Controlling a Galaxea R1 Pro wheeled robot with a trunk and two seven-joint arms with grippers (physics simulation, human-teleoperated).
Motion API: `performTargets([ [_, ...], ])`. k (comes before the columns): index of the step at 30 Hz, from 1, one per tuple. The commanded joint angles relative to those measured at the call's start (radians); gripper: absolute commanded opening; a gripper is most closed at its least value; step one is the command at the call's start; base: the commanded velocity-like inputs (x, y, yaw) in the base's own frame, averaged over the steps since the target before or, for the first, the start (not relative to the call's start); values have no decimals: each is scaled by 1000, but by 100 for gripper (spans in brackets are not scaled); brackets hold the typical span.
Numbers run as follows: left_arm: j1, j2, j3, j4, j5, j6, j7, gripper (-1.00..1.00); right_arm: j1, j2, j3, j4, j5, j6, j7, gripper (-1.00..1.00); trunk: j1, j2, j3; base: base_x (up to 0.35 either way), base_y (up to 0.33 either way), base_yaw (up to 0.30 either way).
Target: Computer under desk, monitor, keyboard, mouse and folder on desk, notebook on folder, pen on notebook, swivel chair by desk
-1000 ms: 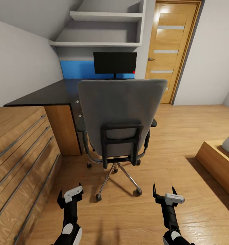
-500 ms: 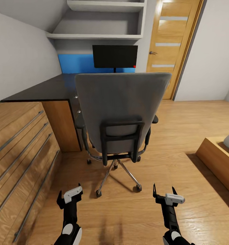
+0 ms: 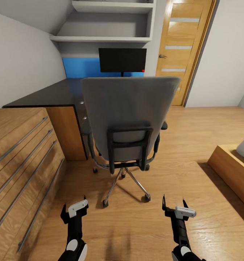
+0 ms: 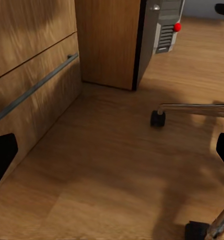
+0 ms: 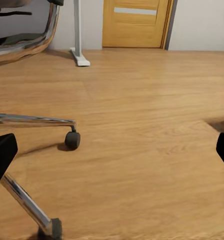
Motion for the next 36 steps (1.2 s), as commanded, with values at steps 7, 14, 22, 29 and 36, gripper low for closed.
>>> performTargets([
  [7, -1, -1, 2, 2, -8, -1, 4, 100, -1, 19, 5, 0, -7, -7, -15, 100, -1, 0, -1, -314, 0, 0],
  [14, -1, -1, 1, 2, -8, 0, 2, 100, -1, 21, 6, 2, -6, -3, -15, 100, -1, 0, -1, -335, -6, 0],
  [22, -1, -4, -24, 4, -7, 1, 5, 100, -2, 21, 6, 11, -5, 0, -13, 100, -1, 0, -1, -211, -43, 0],
  [29, 0, -7, -97, -43, -4, 183, 6, 100, -8, 60, 8, -78, -2, 100, -12, 100, -1, 0, -1, -5, -2, 0],
  [36, -18, -7, -118, -215, 5, 581, 5, 100, -13, 87, 9, -420, -2, 563, -7, 100, -1, 0, -1, 0, 0, 0],
])
